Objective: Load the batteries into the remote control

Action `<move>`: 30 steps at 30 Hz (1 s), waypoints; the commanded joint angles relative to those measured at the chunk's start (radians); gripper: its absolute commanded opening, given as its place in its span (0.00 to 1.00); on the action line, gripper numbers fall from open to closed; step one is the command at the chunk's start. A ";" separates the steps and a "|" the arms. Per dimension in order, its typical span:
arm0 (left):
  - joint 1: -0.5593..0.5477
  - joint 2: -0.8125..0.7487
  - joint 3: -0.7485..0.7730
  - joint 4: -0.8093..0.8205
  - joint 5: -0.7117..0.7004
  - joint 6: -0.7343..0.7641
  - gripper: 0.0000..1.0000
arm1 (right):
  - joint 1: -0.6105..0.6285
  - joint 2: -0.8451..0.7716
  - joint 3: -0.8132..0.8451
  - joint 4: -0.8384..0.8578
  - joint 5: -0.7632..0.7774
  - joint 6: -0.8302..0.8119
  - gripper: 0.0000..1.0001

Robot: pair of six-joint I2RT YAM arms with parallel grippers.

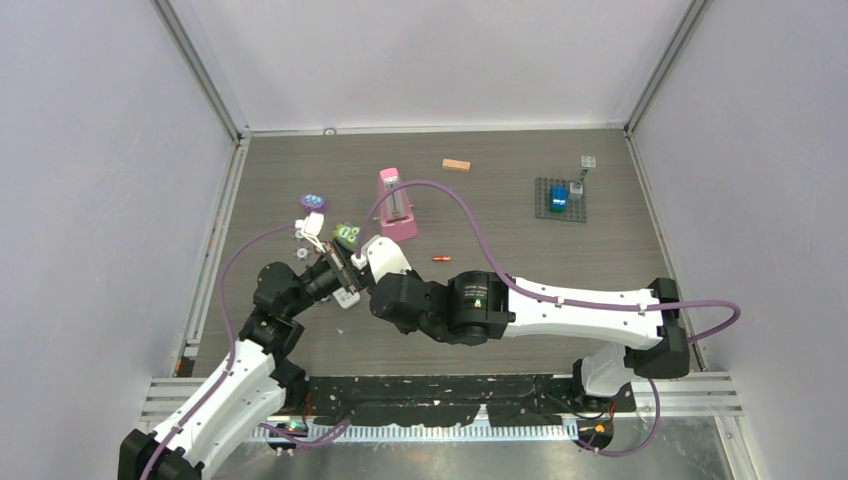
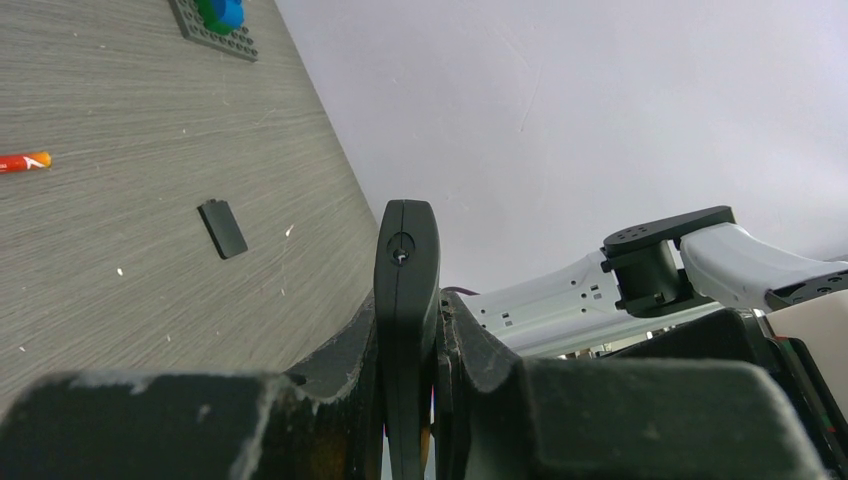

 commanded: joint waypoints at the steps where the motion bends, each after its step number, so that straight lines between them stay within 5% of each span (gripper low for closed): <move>1: 0.001 -0.006 0.040 0.015 0.002 0.021 0.00 | -0.004 -0.033 -0.004 0.021 0.035 0.014 0.31; 7: 0.001 -0.009 0.041 0.018 0.011 0.019 0.00 | -0.011 -0.016 -0.006 0.014 0.032 0.020 0.16; 20: 0.001 -0.012 0.051 0.026 0.018 0.007 0.00 | -0.015 0.036 -0.002 0.007 0.016 0.020 0.28; 30: 0.001 -0.023 0.061 0.024 0.030 -0.001 0.00 | -0.027 0.048 -0.034 -0.002 0.054 0.038 0.10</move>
